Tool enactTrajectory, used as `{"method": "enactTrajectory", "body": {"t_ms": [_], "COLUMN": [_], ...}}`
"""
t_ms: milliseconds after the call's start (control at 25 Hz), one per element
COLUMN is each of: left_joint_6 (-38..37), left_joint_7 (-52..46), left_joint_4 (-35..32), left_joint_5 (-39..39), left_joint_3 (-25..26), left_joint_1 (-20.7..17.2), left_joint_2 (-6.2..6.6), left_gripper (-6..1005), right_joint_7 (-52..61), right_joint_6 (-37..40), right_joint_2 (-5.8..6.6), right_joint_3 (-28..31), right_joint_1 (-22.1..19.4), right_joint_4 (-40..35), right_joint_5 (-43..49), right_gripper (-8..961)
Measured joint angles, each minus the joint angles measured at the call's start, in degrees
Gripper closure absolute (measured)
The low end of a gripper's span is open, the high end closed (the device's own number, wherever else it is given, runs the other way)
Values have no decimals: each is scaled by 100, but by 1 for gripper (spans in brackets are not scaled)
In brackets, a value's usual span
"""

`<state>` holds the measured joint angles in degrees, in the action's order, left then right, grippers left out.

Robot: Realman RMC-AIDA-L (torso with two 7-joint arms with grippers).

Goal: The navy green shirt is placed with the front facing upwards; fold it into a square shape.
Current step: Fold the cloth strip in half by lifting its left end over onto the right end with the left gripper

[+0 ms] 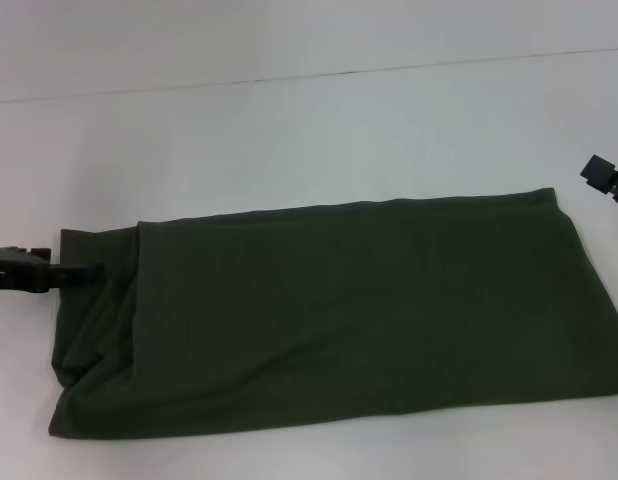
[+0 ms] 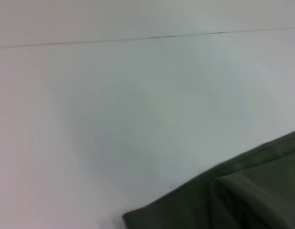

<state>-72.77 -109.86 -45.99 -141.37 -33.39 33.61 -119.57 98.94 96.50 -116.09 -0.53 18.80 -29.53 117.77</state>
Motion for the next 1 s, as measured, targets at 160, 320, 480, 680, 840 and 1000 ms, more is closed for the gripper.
{"method": "enactTrajectory", "body": {"t_ms": [160,320,480,680,840,1000], "left_joint_6": [118,164,167,194,222,232], "left_joint_7": [-10,-12,-14,-16,-17,-17], "left_joint_4": [58,119,170,181,209,280], "left_joint_5": [-45,-48,-49,-49,-49,-80], "left_joint_3": [-7,-27,-35,-43,-44,-45], "left_joint_1": [-4,-4,0,2,-1,8], "left_joint_2": [2,-6,-6,-5,-4,1], "left_gripper": [80,80,80,80,80,80], "right_joint_7": [2,3,6,10,11,11], "right_joint_6": [0,0,0,0,0,-1], "right_joint_2": [-2,-8,-5,-2,0,0], "right_joint_3": [1,7,7,1,7,13], "right_joint_1": [0,0,15,24,25,19], "right_joint_4": [0,0,0,0,0,0], "right_joint_5": [0,0,0,0,0,0], "right_gripper": [437,437,437,437,437,437]}}
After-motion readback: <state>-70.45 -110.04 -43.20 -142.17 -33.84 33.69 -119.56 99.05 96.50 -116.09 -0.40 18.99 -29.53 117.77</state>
